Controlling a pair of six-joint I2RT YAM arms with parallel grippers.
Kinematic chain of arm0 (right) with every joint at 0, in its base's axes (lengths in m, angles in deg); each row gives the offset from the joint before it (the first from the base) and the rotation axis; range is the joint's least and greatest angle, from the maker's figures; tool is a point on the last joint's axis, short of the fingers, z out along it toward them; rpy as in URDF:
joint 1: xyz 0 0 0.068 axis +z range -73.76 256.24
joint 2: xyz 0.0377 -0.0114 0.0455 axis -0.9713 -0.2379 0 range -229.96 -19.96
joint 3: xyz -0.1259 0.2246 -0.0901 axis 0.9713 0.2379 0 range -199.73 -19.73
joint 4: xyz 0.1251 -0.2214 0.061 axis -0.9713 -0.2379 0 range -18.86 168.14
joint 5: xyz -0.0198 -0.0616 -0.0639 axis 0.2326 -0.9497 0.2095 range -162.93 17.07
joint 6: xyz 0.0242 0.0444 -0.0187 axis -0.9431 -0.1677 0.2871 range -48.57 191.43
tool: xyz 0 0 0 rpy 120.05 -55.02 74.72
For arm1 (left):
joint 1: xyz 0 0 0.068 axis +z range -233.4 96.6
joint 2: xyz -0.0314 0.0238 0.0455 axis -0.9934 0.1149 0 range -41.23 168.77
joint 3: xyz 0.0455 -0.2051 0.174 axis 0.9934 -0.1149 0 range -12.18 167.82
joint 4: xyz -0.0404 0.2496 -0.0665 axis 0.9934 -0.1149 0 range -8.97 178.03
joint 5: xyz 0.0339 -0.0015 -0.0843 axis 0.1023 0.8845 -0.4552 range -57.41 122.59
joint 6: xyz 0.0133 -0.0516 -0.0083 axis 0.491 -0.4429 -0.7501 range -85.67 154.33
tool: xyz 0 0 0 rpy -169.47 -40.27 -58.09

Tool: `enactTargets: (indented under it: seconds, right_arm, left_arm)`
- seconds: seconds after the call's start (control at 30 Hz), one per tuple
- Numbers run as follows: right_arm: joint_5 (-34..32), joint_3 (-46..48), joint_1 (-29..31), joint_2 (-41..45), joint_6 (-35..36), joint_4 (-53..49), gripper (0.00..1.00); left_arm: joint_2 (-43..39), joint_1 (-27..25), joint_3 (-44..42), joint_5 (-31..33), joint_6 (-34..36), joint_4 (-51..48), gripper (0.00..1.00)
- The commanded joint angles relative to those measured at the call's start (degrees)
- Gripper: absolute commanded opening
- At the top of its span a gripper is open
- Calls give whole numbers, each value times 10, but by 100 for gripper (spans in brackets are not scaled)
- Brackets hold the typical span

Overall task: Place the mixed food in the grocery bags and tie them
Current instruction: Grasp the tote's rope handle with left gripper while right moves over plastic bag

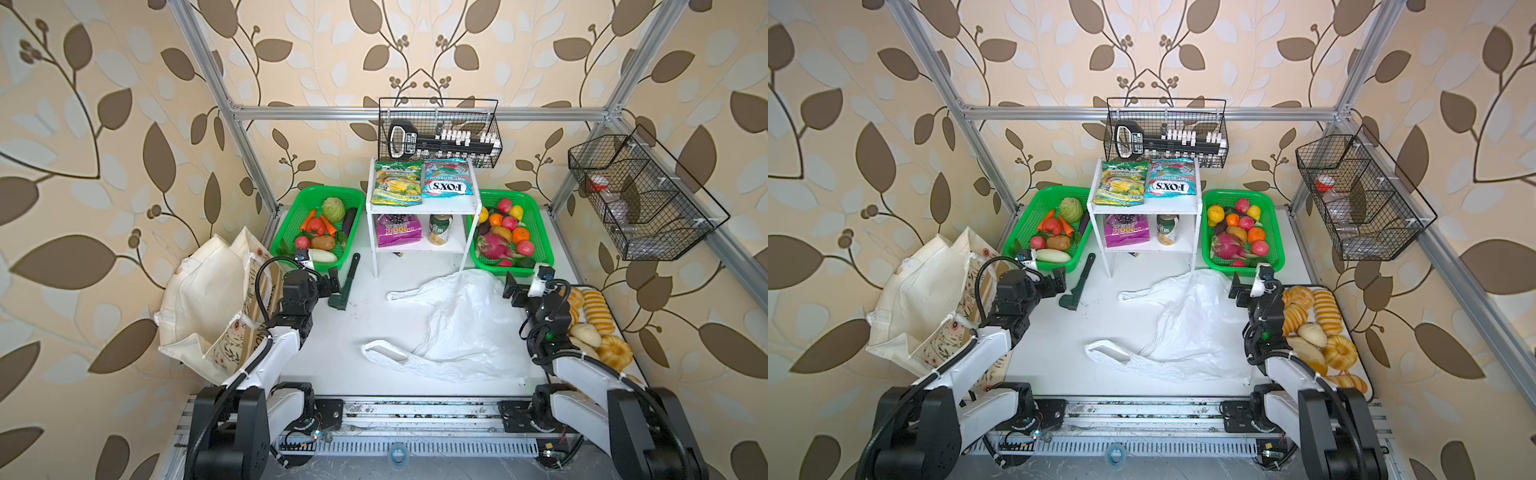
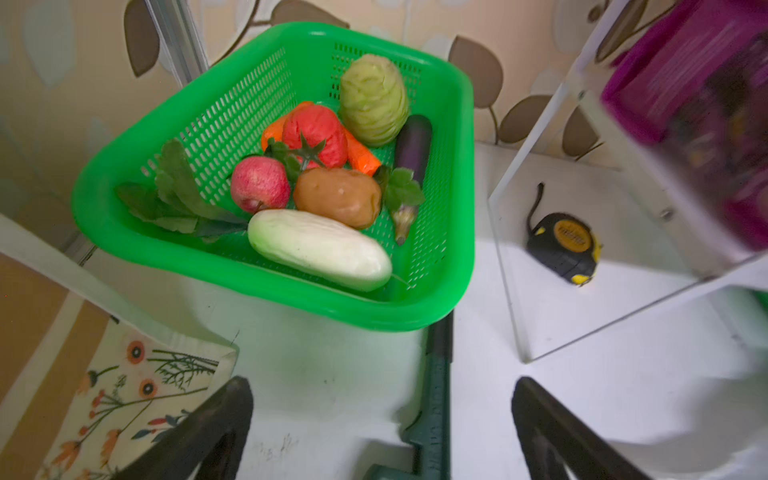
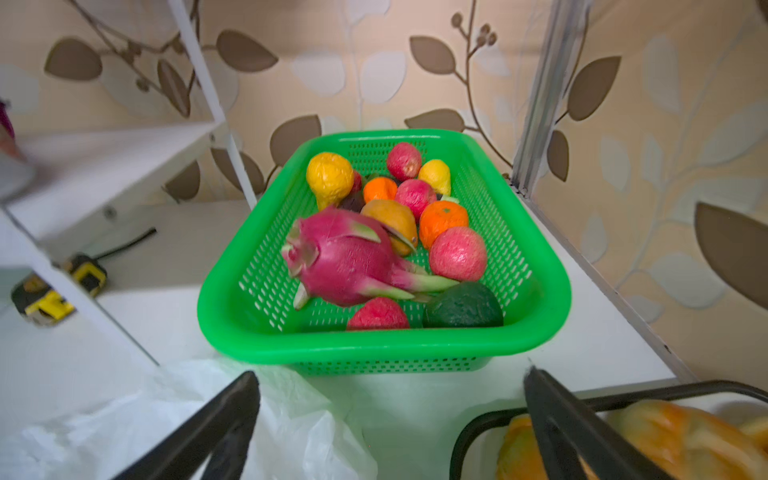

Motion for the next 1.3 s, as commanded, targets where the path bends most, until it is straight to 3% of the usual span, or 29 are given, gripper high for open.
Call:
enactTargets:
  seconds: [0.0, 0.13, 0.27, 0.33, 0.4, 0.5, 0.6, 0.8, 0.93, 1.13, 1.27]
  right_arm:
    - [-19, -26, -11, 101, -101, -137, 100]
    - [82, -84, -18, 204, -205, -301, 100]
    - [233, -157, -19, 226, -218, -412, 100]
    - [321, -188, -18, 220, -243, -435, 99]
    - [404, -204, -11, 207, -272, -437, 96]
    - [455, -231, 30, 193, -265, -486, 96]
    - [443, -251, 104, 191, -227, -546, 95]
    - [365, -247, 277, 187, -214, -562, 96]
    - [282, -261, 394, 148, -184, -558, 96]
    - [173, -322, 513, 36, -122, -616, 94]
    - [114, -328, 551, -32, -137, -620, 94]
  left_arm:
    - [-46, -1, 66, -80, -94, -86, 99]
    - [-61, -6, 146, -226, -136, -190, 99]
    - [-74, -39, 239, -273, -126, -337, 99]
    - [-86, -60, 288, -256, -109, -405, 99]
    - [-93, -70, 348, -198, -116, -473, 96]
    - [-72, -70, 474, -138, -100, -616, 91]
    - [-63, -70, 560, -105, -59, -715, 89]
    - [-73, -70, 624, 188, -24, -831, 88]
    - [-16, -65, 617, 312, -26, -892, 93]
    - [-10, -31, 549, 423, -46, -860, 94]
    - [-1, -8, 510, 402, -50, -854, 97]
